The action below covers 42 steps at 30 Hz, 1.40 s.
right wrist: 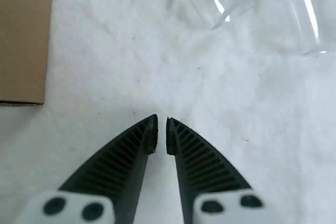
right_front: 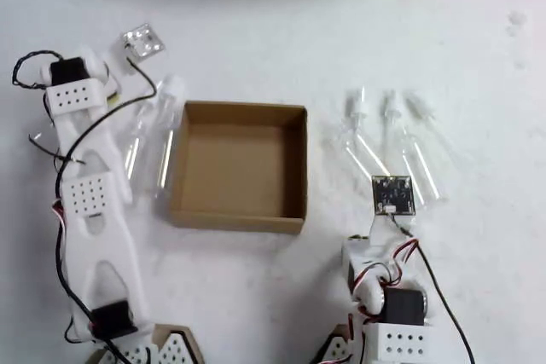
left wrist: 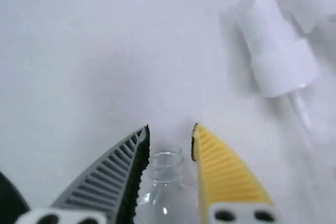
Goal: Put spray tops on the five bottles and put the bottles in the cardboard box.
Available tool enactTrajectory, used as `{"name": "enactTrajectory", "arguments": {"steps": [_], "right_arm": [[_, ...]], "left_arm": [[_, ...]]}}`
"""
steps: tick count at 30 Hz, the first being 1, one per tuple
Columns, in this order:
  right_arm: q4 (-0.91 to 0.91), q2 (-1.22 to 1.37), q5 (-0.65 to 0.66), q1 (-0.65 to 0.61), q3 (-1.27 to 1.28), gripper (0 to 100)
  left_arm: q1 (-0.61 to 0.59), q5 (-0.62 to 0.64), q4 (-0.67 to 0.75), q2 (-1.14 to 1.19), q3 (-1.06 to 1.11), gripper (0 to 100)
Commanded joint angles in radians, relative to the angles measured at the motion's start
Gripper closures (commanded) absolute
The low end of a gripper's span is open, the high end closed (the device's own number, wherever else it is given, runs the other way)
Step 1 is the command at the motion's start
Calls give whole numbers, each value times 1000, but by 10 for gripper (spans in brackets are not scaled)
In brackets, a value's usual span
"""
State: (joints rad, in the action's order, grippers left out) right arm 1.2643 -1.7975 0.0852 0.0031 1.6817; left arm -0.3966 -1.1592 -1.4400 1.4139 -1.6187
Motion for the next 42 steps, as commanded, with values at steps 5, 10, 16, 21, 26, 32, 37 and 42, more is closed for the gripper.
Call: {"name": "enactTrajectory", "arguments": {"steps": [5,10,16,21,26,32,37,42], "right_arm": [[4,-7,-9,-10,8,984],[4,-7,-9,-10,8,984],[4,-7,-9,-10,8,984],[4,-7,-9,-10,8,984],[4,-7,-9,-10,8,984],[4,-7,-9,-10,8,984],[4,-7,-9,-10,8,984],[4,-7,-9,-10,8,984]], "left_arm": [[-12,20,-41,-65,-41,819],[-18,28,-28,-71,-44,819],[-39,-14,-43,-102,-38,815],[-47,-38,-23,-99,-40,815],[-48,-41,-63,-97,-37,815],[-61,-101,-98,-97,-37,819],[-77,-109,-98,-96,-37,819],[-76,-109,-137,-96,-37,851]]}}
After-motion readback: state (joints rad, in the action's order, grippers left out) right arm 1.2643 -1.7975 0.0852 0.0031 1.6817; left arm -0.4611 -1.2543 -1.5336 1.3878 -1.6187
